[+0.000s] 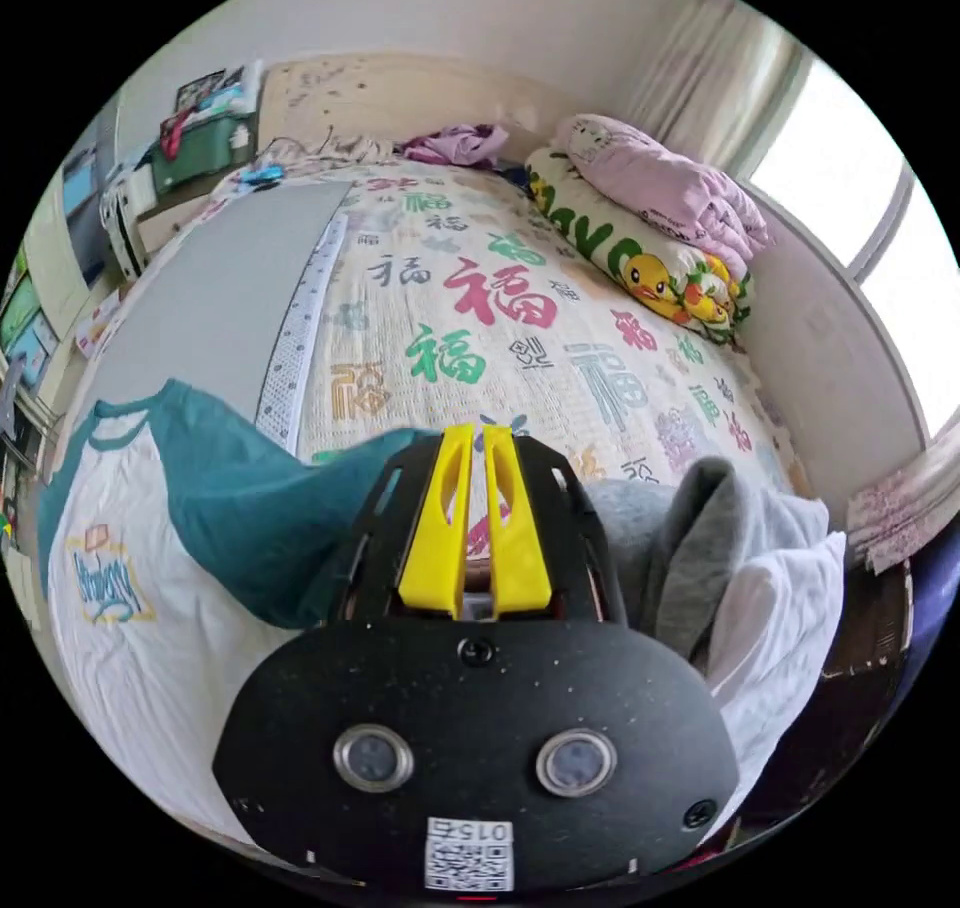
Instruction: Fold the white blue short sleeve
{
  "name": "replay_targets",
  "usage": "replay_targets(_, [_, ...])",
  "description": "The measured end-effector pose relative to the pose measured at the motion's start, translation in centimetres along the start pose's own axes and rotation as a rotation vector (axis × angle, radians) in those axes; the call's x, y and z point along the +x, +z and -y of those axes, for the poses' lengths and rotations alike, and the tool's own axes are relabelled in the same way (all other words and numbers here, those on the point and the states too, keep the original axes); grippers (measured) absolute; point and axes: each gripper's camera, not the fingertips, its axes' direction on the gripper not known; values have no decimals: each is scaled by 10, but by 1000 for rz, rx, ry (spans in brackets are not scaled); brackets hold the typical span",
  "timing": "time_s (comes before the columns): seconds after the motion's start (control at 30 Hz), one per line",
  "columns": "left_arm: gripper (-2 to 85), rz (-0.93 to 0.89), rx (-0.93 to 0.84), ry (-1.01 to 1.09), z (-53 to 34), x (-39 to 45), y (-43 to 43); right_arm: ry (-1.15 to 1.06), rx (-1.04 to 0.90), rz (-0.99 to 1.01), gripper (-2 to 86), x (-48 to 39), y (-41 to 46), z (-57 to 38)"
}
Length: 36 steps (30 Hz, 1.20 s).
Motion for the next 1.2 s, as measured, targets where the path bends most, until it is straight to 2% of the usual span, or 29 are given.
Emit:
replay_targets(0.07, [73, -39, 60, 36, 1, 13, -10, -17, 97, 53, 47, -8, -17, 4])
replay_targets(0.13, [61, -146, 38, 178, 10, 60, -2, -118, 164, 185, 17, -34, -29, 8])
replay_targets(0.2, [54, -227, -6, 278, 17, 106, 14, -321, 99, 347, 4, -95, -26, 16])
replay_targets(0.33, [22, -283, -97, 429, 31, 207, 63, -517, -67, 387, -6, -186, -2, 17])
replay_targets(0.5, [1, -268, -223, 461, 45, 263, 117, -621, -160, 269, -8, -243, 18, 16])
replay_targets(0.53, [-3, -236, -248, 476, 47, 272, 126, -633, -124, 222, -8, -248, 15, 15])
replay_targets(0.77, [-3, -113, -242, 501, 66, 296, 120, -631, -78, 64, -7, -264, -5, 33])
replay_targets(0.9, [23, -122, -171, 460, 59, 280, 72, -554, -51, 75, -9, -237, -54, 32])
replay_targets(1.0, [53, -288, -77, 458, 30, 239, -10, -530, 50, 364, -7, -161, -160, -9])
replay_targets(1.1, [67, -415, -54, 459, -28, 181, -107, -551, 85, 530, 0, -98, -239, -62])
replay_targets(1.2, [70, -489, -48, 404, -99, 118, -194, -510, 103, 717, 17, -4, -331, -161])
